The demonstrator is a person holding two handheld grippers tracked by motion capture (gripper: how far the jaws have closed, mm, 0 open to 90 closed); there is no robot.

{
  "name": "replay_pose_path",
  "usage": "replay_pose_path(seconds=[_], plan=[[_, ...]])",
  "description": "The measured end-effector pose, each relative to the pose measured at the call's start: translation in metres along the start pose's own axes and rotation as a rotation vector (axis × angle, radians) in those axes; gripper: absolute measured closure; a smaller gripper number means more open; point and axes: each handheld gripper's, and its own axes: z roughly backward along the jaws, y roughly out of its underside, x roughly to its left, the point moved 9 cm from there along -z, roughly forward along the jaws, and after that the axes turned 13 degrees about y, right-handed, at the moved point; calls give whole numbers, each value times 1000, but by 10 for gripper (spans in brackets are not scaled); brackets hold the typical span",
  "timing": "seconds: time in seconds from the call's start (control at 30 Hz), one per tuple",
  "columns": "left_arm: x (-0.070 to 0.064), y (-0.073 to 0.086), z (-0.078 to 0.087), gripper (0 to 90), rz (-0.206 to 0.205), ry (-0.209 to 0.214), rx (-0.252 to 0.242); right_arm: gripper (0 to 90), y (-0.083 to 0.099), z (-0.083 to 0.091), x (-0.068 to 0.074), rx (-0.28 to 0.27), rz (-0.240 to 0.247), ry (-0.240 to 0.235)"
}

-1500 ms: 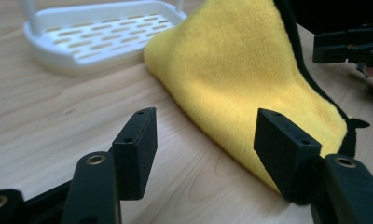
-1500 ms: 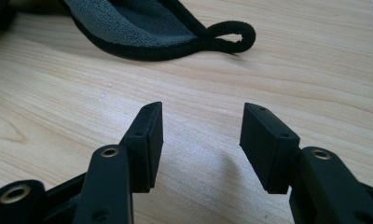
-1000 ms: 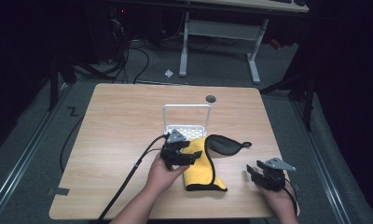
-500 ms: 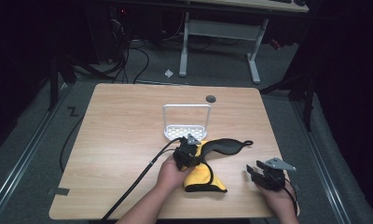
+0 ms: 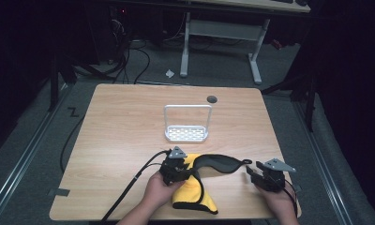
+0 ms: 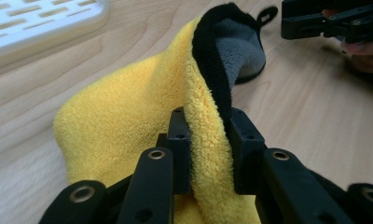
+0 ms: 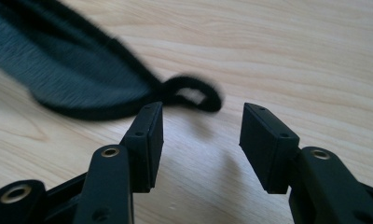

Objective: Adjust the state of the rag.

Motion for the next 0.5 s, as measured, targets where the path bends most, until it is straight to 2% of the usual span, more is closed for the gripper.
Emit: replay_pose_path(seconds=[0.17, 0.23, 0.3, 0.47, 0.5], plan=[[-5, 4, 24, 739, 5, 3, -58, 499, -14, 14, 21, -55, 22, -30], [-5, 7, 35, 739, 23, 19, -86, 499, -21, 22, 36, -84, 40, -52], [-3, 10, 45, 739, 29, 15, -105, 499, -27, 28, 49, -108, 55, -76], [8, 18, 63, 736, 79, 21, -169, 506, -40, 42, 98, -147, 106, -176], [10, 20, 64, 735, 82, 15, -167, 507, -42, 44, 113, -147, 116, -211]])
